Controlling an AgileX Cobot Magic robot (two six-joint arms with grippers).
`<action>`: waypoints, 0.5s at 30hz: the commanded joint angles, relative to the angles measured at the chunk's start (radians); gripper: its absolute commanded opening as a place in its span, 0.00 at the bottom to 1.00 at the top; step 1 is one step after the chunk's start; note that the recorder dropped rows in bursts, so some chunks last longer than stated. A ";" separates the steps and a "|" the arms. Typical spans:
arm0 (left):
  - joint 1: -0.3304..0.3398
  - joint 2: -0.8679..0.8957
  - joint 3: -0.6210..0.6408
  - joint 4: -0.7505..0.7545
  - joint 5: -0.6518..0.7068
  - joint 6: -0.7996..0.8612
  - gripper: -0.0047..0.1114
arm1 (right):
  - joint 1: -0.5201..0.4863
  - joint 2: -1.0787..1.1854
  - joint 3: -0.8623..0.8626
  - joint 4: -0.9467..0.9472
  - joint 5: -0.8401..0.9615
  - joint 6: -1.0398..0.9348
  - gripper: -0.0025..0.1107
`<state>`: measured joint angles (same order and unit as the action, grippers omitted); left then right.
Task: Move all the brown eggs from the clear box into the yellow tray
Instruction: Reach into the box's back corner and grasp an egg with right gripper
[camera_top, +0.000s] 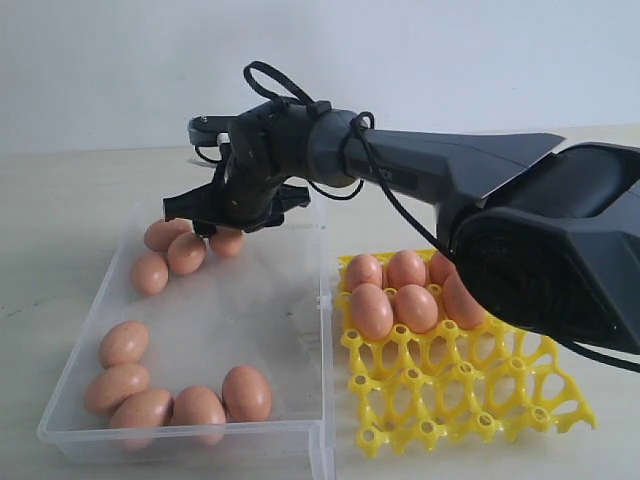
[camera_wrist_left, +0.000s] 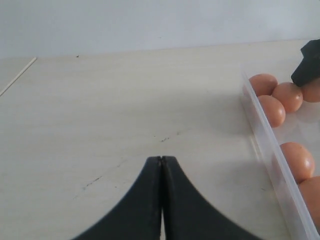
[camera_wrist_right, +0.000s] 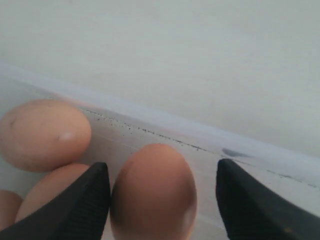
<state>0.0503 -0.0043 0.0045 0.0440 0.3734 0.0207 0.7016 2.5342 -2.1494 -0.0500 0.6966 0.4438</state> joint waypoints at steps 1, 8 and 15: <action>0.002 0.004 -0.005 0.003 -0.005 0.001 0.04 | -0.006 0.006 -0.013 -0.013 0.007 0.002 0.49; 0.002 0.004 -0.005 0.003 -0.005 0.001 0.04 | -0.006 0.006 -0.013 0.056 0.012 -0.118 0.10; 0.002 0.004 -0.005 0.003 -0.005 0.001 0.04 | -0.006 -0.036 -0.009 0.072 0.022 -0.173 0.02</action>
<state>0.0503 -0.0043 0.0045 0.0440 0.3734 0.0207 0.7016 2.5341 -2.1518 0.0171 0.7070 0.2924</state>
